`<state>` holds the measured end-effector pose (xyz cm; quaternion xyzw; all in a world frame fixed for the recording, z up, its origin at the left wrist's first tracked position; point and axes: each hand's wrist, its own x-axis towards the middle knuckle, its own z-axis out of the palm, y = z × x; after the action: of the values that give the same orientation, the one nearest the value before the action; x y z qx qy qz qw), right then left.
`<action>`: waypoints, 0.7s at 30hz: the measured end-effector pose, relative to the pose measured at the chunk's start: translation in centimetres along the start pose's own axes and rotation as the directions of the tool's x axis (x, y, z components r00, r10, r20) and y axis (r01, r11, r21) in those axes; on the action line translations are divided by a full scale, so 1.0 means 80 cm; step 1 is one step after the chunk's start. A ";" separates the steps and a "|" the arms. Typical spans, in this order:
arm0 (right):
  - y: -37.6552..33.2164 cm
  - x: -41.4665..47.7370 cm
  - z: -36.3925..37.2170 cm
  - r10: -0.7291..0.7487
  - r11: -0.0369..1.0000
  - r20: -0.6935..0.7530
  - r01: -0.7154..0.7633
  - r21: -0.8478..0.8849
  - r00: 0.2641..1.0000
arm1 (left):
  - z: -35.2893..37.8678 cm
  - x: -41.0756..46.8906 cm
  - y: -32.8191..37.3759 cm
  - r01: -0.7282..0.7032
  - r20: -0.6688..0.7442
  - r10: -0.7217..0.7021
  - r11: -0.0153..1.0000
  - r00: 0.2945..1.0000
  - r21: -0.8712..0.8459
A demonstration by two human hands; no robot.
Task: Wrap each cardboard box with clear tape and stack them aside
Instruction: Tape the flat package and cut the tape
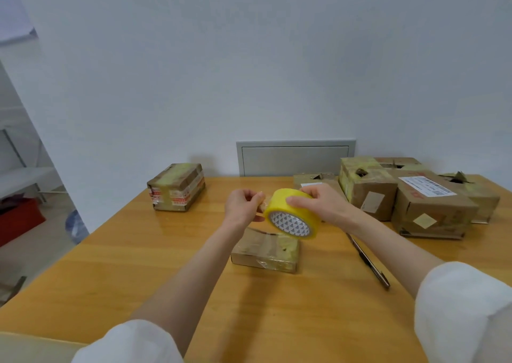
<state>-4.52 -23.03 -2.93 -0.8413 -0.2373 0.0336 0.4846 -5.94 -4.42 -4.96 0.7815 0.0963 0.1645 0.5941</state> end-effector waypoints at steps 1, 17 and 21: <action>0.001 0.003 -0.003 -0.016 0.997 -0.013 0.015 -0.071 1.000 | -0.005 0.002 0.001 0.008 -0.014 -0.008 1.000 1.000 -0.015; 0.028 0.005 -0.029 0.081 0.968 0.079 -0.059 -0.245 0.994 | -0.024 0.015 -0.015 0.226 -0.060 -0.236 0.963 0.970 -0.144; 0.042 -0.002 -0.044 0.182 0.928 0.091 -0.141 -0.344 0.979 | -0.066 0.028 -0.031 0.194 -0.149 -0.204 0.978 0.968 -0.081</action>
<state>-2.41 -27.28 -3.90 -0.9246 -0.1984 0.0834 0.3142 -5.70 1.73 -5.74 0.7325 0.2152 0.1681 0.6236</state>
